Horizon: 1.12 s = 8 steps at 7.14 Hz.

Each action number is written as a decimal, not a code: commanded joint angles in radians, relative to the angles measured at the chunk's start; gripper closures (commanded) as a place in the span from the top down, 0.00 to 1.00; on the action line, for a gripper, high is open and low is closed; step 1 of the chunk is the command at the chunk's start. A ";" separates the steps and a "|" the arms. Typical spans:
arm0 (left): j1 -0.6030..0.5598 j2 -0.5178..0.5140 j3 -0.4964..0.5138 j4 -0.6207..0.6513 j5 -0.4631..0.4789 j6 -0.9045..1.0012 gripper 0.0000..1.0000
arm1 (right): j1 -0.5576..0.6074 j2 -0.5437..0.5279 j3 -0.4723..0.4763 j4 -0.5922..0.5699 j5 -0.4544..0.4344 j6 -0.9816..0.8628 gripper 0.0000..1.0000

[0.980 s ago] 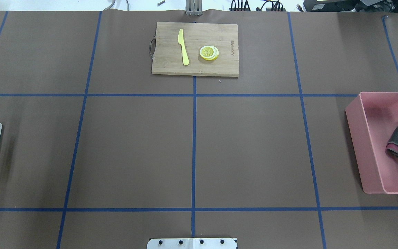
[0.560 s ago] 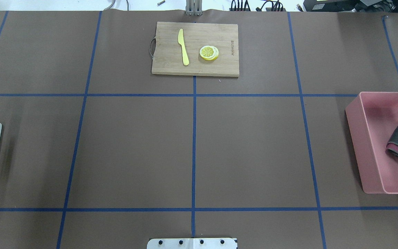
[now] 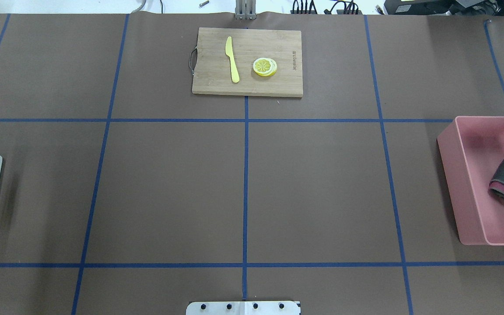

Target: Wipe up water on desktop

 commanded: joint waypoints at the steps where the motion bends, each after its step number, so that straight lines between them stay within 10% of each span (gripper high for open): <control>1: -0.037 0.001 0.000 -0.005 -0.002 0.004 0.98 | 0.000 -0.004 -0.003 0.005 -0.006 -0.001 1.00; 8: -0.053 -0.021 0.031 0.021 0.001 0.107 0.98 | 0.000 -0.018 0.009 0.012 0.001 -0.005 1.00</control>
